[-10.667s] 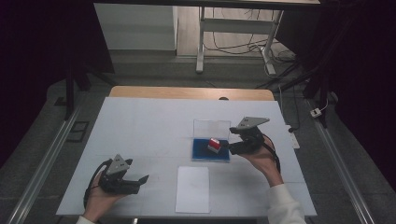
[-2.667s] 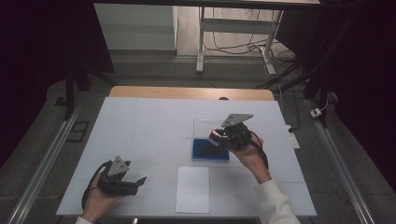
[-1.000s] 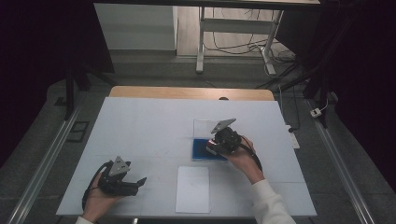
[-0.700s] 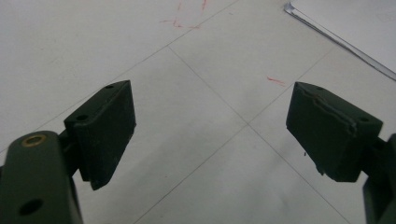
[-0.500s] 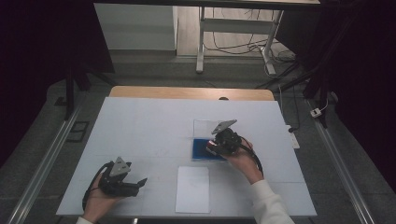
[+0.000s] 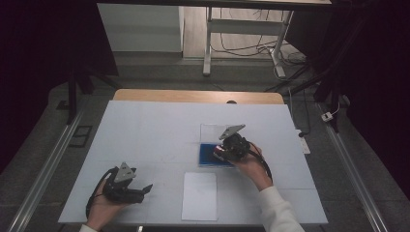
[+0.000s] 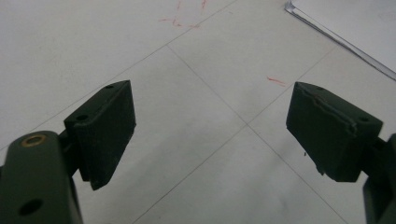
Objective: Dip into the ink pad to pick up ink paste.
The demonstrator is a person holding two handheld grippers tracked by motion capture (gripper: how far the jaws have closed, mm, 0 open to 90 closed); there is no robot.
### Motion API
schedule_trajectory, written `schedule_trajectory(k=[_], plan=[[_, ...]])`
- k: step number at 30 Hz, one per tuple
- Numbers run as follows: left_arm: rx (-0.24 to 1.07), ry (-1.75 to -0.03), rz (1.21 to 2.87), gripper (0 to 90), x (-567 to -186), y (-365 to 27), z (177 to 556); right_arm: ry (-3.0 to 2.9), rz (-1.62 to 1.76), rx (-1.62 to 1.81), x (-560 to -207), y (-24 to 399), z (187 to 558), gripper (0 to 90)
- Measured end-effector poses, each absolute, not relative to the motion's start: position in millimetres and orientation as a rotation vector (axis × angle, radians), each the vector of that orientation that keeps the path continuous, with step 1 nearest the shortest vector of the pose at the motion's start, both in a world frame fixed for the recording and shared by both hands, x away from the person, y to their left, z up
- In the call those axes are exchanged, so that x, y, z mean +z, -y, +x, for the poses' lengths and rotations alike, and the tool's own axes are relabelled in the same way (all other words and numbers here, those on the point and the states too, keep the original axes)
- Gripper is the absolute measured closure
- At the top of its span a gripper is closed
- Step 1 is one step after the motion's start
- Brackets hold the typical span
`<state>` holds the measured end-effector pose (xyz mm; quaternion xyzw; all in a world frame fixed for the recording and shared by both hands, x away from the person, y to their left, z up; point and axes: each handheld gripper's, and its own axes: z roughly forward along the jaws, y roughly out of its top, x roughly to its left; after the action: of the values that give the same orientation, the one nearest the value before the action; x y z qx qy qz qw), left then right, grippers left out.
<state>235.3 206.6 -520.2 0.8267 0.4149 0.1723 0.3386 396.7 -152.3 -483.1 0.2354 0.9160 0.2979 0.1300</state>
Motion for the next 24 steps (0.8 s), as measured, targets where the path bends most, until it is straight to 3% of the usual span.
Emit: schedule_trajectory(k=[24], plan=[[0.461,-1.086,2.145,15.7,-520,-210,236,-2.596,0.682,1.072,-451,172,392,69.9]])
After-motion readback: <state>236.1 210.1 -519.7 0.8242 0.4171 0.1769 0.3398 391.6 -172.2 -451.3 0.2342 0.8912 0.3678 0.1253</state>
